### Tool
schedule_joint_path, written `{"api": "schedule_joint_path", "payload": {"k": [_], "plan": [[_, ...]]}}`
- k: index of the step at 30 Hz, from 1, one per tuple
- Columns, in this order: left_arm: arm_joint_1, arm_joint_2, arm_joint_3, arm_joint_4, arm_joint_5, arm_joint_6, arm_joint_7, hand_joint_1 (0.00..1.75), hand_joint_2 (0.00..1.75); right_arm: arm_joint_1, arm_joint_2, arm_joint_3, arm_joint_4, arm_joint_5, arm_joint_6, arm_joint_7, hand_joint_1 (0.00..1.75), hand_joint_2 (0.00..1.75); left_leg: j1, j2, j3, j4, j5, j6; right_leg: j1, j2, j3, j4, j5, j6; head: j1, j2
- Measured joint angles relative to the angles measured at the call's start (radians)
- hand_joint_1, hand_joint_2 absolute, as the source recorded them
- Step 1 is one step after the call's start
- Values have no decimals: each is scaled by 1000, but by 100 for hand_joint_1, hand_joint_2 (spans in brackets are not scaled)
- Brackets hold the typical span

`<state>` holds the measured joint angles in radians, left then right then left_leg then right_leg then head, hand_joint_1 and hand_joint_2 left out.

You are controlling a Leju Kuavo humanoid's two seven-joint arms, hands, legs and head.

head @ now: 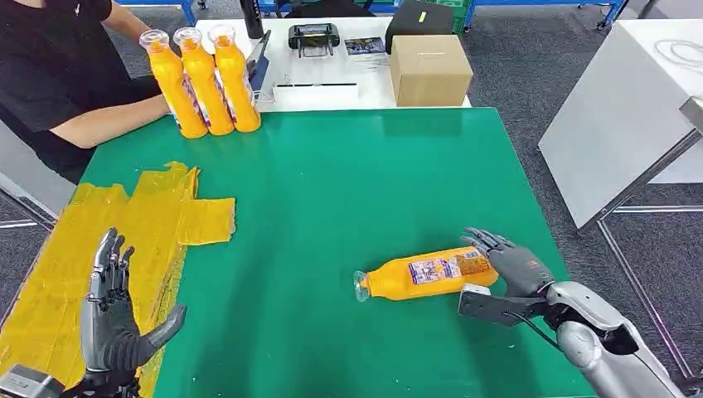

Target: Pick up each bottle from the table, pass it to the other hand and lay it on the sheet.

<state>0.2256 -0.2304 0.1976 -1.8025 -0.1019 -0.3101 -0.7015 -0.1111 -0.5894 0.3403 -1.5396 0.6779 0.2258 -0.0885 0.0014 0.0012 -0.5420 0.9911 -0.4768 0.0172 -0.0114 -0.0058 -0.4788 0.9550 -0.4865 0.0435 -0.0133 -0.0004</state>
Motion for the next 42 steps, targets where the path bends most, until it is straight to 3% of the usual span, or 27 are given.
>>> {"api": "schedule_joint_path", "payload": {"k": [9,19,20,21,22,23,25,34,42], "plan": [[-3,0,5,2,0,-7,0,0,175,-26,-2,26,16,-14,37,7,0,175,0,0,0,0,0,0,0,0,0,0,0,0,0,0],[-64,7,-30,59,-2,-14,7,0,175,-257,90,230,349,16,95,-12,0,175,0,0,3,0,1,1,0,0,2,0,0,0,0,0],[-66,8,-33,63,-2,-14,7,0,175,-273,94,244,370,13,93,-13,5,175,0,0,3,0,1,1,0,0,2,0,0,0,0,0],[-70,9,-37,66,-2,-13,8,0,175,-286,97,258,389,6,92,-13,58,175,0,0,2,0,1,1,0,0,2,0,0,0,0,0],[-73,10,-39,70,-1,-14,8,0,175,-300,98,273,408,-3,100,-12,155,175,0,0,2,0,1,1,0,0,2,0,0,0,0,0],[-76,11,-39,74,0,-14,9,0,175,-317,99,288,422,-15,113,-9,171,175,0,1,3,0,1,0,0,1,2,0,0,0,0,0],[-86,16,-44,86,2,-14,13,0,175,-351,98,330,460,-42,138,-8,166,175,1,2,4,0,0,0,0,2,2,0,0,0,0,0],[-113,28,-70,127,18,2,21,0,175,-449,93,476,573,-101,147,-12,173,175,1,5,17,0,-1,0,0,4,3,-1,0,0,0,0],[-117,35,-72,142,20,2,21,0,175,-466,92,523,605,-119,151,-12,175,175,1,6,18,0,-1,1,0,4,10,-1,0,0,0,0]]}}
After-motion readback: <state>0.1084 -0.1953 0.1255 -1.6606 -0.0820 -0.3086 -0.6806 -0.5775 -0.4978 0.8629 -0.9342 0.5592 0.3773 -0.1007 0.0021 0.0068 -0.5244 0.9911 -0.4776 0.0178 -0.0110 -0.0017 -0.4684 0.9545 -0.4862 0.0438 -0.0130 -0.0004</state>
